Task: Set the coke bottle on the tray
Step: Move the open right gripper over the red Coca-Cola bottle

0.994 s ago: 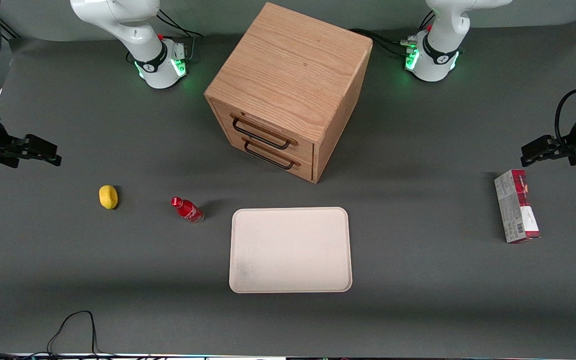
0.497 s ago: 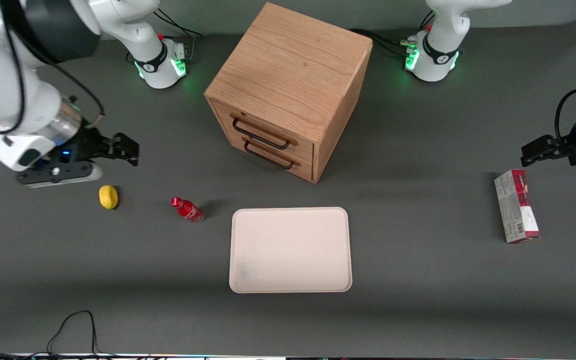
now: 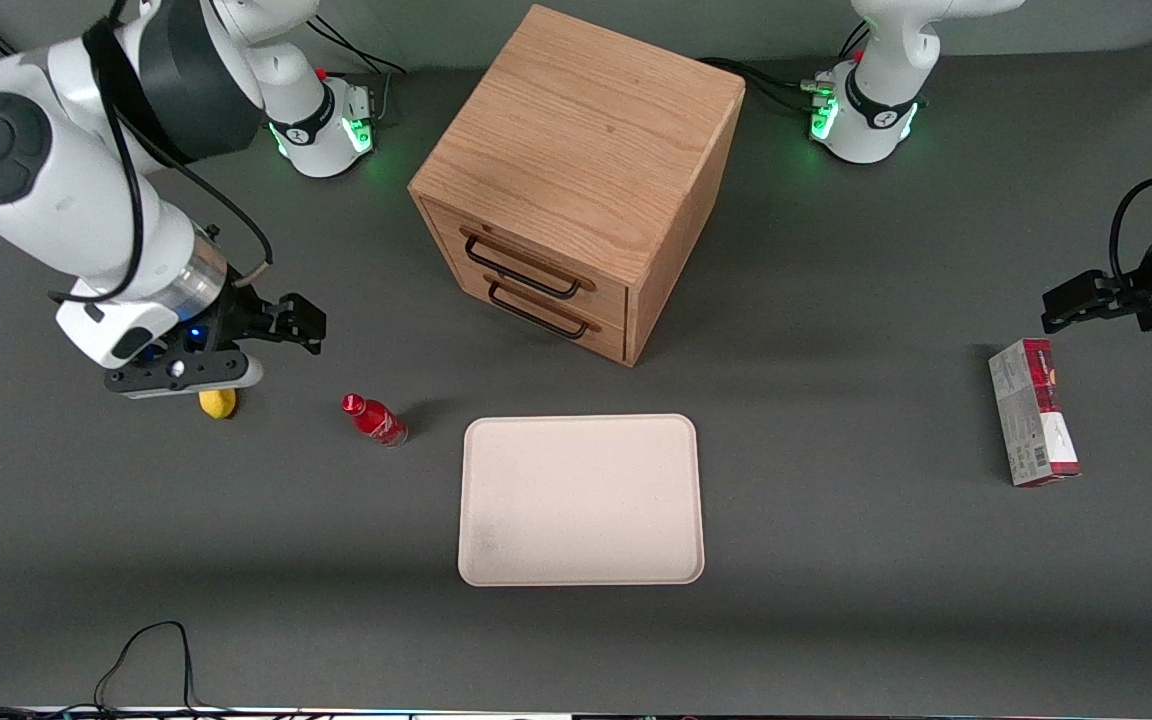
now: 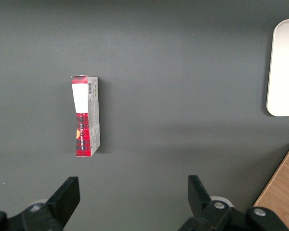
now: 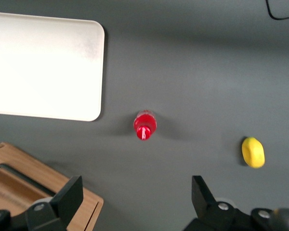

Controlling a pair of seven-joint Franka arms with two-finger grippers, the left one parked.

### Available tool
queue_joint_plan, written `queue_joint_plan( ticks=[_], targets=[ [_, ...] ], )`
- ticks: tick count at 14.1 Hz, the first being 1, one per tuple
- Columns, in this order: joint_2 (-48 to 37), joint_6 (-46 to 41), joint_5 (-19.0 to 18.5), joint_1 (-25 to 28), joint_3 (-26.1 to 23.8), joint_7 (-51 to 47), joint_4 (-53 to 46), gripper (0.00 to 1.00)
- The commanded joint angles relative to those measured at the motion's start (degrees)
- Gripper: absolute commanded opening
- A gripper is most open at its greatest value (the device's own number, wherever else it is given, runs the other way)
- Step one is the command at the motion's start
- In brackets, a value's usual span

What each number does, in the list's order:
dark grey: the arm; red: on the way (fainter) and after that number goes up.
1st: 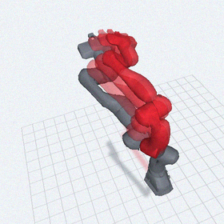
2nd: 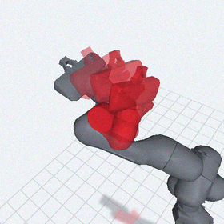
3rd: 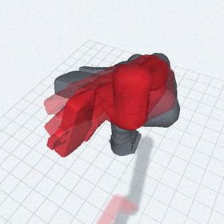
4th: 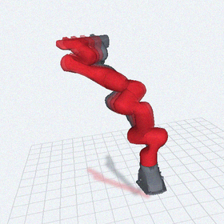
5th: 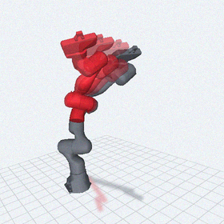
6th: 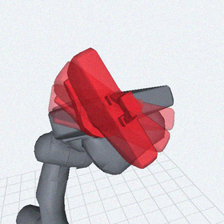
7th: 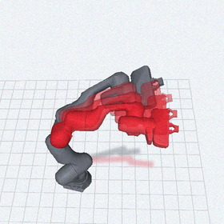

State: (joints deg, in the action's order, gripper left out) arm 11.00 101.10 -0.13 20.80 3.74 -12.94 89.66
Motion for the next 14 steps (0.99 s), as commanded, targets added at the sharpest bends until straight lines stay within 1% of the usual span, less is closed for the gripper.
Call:
queue_joint_plan(
  ticks=[1,6,8,14],
  targets=[
    [-0.7,9.4,0.7,0.3,0.3,-0.5,8.7,1.0],
    [0.5,22.8,0.7,0.2,0.4,-0.6,19.2,1.0],
    [1.5,26.5,0.7,0.3,0.4,-0.6,21.3,1.0],
    [5.4,31.1,0.7,0.3,0.4,-0.9,22.3,1.0]
  ],
)
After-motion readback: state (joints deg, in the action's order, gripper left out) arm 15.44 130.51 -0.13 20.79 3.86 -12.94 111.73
